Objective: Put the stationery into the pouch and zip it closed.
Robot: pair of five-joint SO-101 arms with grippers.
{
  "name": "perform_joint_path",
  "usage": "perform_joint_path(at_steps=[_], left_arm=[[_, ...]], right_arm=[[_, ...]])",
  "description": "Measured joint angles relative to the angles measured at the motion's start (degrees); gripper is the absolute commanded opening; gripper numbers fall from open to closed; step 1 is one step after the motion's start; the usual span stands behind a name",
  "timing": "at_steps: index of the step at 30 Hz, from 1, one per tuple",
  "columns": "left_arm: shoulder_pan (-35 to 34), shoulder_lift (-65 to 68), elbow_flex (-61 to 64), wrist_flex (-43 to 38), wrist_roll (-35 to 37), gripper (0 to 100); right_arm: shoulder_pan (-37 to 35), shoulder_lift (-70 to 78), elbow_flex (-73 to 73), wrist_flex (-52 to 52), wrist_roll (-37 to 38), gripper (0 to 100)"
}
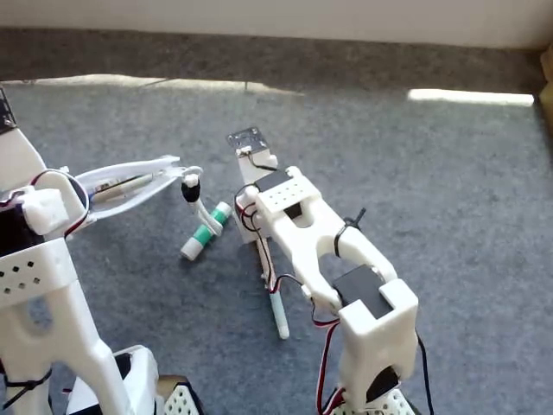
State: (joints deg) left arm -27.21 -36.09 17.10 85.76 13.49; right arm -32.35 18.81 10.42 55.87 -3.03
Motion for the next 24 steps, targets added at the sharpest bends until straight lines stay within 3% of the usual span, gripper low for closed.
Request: perform_joint_path(at_steps=[6,24], left_arm=[[0.0,0.0,0.0,0.0,0.0,1],[0.0,0.0,0.0,0.0,0.0,1]], right_arm=[[-0.09,-1.49,-2.11,5.19,0.09,0.6],[-0.7,-17.32,1.58,5.54,0.09,0.5]])
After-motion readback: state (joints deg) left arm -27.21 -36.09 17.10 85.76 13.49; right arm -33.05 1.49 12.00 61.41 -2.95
